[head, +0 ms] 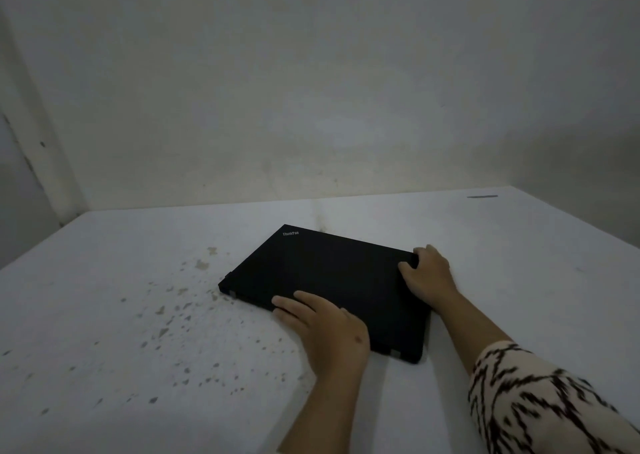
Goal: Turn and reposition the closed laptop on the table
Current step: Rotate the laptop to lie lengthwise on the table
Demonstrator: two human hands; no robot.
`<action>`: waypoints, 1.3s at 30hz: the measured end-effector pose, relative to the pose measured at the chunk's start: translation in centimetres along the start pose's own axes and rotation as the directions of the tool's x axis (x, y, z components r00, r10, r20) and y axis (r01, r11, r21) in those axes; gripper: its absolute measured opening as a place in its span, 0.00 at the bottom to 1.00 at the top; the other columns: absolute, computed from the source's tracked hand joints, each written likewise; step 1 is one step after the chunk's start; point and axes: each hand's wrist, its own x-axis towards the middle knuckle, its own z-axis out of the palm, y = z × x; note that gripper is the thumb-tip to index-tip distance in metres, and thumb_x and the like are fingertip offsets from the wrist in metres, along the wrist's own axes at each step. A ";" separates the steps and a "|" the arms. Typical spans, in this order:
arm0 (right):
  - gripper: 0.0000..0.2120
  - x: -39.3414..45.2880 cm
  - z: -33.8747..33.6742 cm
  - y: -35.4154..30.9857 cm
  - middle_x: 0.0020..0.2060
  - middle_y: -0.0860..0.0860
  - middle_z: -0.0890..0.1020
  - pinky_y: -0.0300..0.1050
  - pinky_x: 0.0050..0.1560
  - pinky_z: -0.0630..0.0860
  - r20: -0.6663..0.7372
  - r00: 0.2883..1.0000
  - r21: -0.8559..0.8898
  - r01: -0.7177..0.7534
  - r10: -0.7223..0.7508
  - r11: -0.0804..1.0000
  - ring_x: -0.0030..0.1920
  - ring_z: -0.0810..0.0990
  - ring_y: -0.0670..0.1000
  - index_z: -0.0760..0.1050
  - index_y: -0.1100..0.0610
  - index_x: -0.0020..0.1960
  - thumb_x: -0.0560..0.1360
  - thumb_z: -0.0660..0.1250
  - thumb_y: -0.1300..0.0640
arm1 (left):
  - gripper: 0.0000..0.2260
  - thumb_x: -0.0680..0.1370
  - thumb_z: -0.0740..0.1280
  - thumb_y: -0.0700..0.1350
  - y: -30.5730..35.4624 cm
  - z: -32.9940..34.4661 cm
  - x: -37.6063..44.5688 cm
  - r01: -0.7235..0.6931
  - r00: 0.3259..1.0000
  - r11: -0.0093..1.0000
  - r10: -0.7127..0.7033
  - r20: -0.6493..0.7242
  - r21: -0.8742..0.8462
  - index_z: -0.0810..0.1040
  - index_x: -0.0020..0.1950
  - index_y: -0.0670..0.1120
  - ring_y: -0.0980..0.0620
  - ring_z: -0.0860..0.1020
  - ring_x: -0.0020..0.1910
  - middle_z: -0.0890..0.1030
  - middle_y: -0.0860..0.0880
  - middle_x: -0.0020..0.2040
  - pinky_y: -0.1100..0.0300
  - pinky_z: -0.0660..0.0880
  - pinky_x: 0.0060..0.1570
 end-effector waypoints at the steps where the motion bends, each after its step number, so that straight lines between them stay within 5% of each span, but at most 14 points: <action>1: 0.12 0.2 -0.2 -0.1 0.53 0.62 0.75 0.52 0.57 0.71 0.011 1.000 -0.005 0.017 -0.017 1.000 0.58 0.74 0.64 0.73 0.66 0.48 0.75 0.62 0.56 | 0.34 0.80 0.55 0.48 0.0 0.0 0.1 0.007 1.000 1.000 -0.007 -0.003 0.006 0.38 0.75 0.36 0.36 0.37 0.76 0.32 0.34 0.75 0.47 0.53 0.75; 4: 0.19 0.8 -0.5 -0.2 0.59 0.66 0.77 0.54 0.61 0.71 0.051 0.997 -0.016 0.059 -0.058 0.998 0.61 0.75 0.64 0.72 0.72 0.61 0.77 0.61 0.58 | 0.34 0.79 0.56 0.46 0.4 -0.2 0.1 0.027 0.999 0.999 -0.028 -0.020 -0.043 0.38 0.76 0.37 0.37 0.38 0.76 0.32 0.35 0.75 0.48 0.52 0.76; 11: 0.20 1.1 -1.2 -0.3 0.64 0.61 0.76 0.49 0.65 0.68 0.070 0.989 -0.078 0.132 -0.127 0.988 0.65 0.73 0.59 0.72 0.66 0.66 0.77 0.62 0.56 | 0.32 0.79 0.57 0.39 0.8 -0.4 0.2 0.083 0.990 0.952 -0.113 -0.089 -0.294 0.42 0.77 0.41 0.41 0.47 0.78 0.32 0.40 0.76 0.52 0.62 0.73; 19: 0.16 0.5 -1.6 0.2 0.57 0.62 0.80 0.50 0.59 0.72 0.027 0.990 -0.069 0.143 -0.142 0.987 0.58 0.77 0.60 0.77 0.67 0.59 0.76 0.64 0.57 | 0.32 0.76 0.57 0.30 0.7 -1.6 1.0 0.068 0.988 0.859 -0.129 -0.087 -0.508 0.50 0.77 0.45 0.42 0.65 0.72 0.37 0.47 0.78 0.50 0.77 0.59; 24: 0.13 -0.3 -1.5 0.4 0.49 0.62 0.82 0.44 0.48 0.71 0.008 0.992 -0.047 0.123 -0.123 0.991 0.53 0.79 0.61 0.80 0.68 0.51 0.76 0.64 0.59 | 0.35 0.74 0.57 0.27 0.2 -2.6 2.2 0.098 0.981 0.777 -0.180 -0.070 -0.622 0.50 0.77 0.46 0.42 0.72 0.67 0.48 0.47 0.79 0.50 0.79 0.54; 31: 0.13 -1.7 -1.4 0.6 0.54 0.60 0.82 0.42 0.49 0.70 -0.001 0.995 -0.007 0.099 -0.099 0.995 0.54 0.79 0.58 0.79 0.65 0.57 0.76 0.64 0.61 | 0.33 0.73 0.56 0.26 -0.7 -4.1 3.7 0.073 0.977 0.723 -0.189 -0.095 -0.687 0.58 0.76 0.45 0.52 0.75 0.56 0.52 0.50 0.79 0.68 0.70 0.25; 36: 0.13 -3.2 -1.1 0.6 0.54 0.59 0.83 0.41 0.48 0.69 -0.002 0.998 0.020 0.068 -0.068 0.997 0.54 0.80 0.58 0.79 0.65 0.58 0.76 0.64 0.62 | 0.31 0.73 0.55 0.25 -1.4 -5.0 4.9 0.045 0.983 0.747 -0.151 -0.103 -0.663 0.62 0.75 0.44 0.59 0.74 0.48 0.56 0.48 0.78 0.69 0.68 0.28; 38: 0.13 -3.9 -0.7 0.7 0.55 0.60 0.82 0.41 0.48 0.70 -0.008 0.999 0.029 0.051 -0.050 0.998 0.55 0.80 0.58 0.79 0.65 0.58 0.76 0.64 0.62 | 0.29 0.74 0.54 0.25 -2.0 -5.5 5.8 0.025 0.988 0.758 -0.119 -0.101 -0.652 0.64 0.74 0.43 0.51 0.72 0.63 0.58 0.46 0.78 0.73 0.72 0.33; 39: 0.14 -4.2 -0.6 0.7 0.55 0.60 0.82 0.41 0.48 0.70 -0.008 0.999 0.036 0.040 -0.040 0.999 0.55 0.80 0.58 0.78 0.65 0.59 0.76 0.64 0.62 | 0.29 0.74 0.54 0.25 -2.4 -5.7 6.4 0.017 0.990 0.765 -0.102 -0.095 -0.644 0.65 0.73 0.43 0.47 0.68 0.69 0.60 0.45 0.77 0.72 0.74 0.44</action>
